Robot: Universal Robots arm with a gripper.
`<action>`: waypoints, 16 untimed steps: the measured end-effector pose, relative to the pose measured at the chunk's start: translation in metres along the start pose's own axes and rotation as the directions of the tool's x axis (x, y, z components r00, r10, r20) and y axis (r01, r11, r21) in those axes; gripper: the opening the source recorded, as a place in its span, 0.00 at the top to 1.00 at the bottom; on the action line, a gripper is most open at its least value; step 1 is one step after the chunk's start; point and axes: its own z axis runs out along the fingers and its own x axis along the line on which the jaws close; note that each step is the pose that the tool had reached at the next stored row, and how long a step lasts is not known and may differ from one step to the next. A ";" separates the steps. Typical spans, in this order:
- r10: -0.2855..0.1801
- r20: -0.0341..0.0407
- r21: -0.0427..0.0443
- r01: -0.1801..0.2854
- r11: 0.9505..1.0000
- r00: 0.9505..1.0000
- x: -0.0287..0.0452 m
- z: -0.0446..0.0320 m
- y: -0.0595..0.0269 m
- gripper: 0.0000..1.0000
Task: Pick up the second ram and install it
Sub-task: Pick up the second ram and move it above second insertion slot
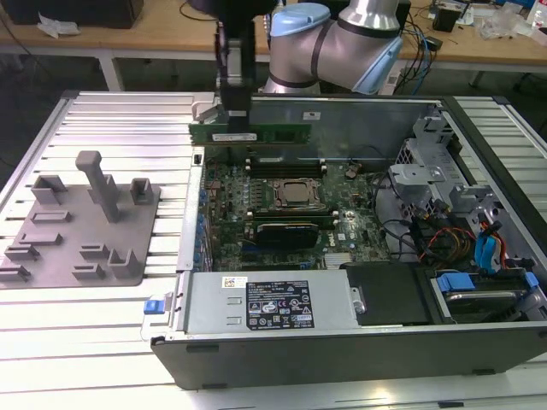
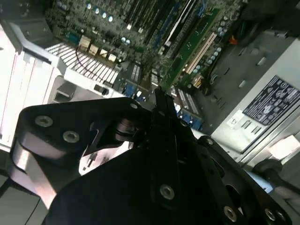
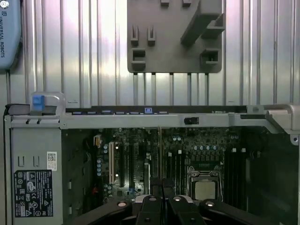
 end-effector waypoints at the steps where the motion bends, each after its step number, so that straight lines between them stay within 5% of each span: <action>1: 0.000 0.000 -0.001 0.000 1.000 1.000 -0.0001 0.0010 -0.0081 0.91; 8: 0.001 0.000 -0.023 -0.001 1.000 1.000 -0.0003 0.0154 -0.0516 0.91; 16: 0.001 0.000 -0.025 -0.001 1.000 1.000 -0.0092 0.0316 -0.0712 0.91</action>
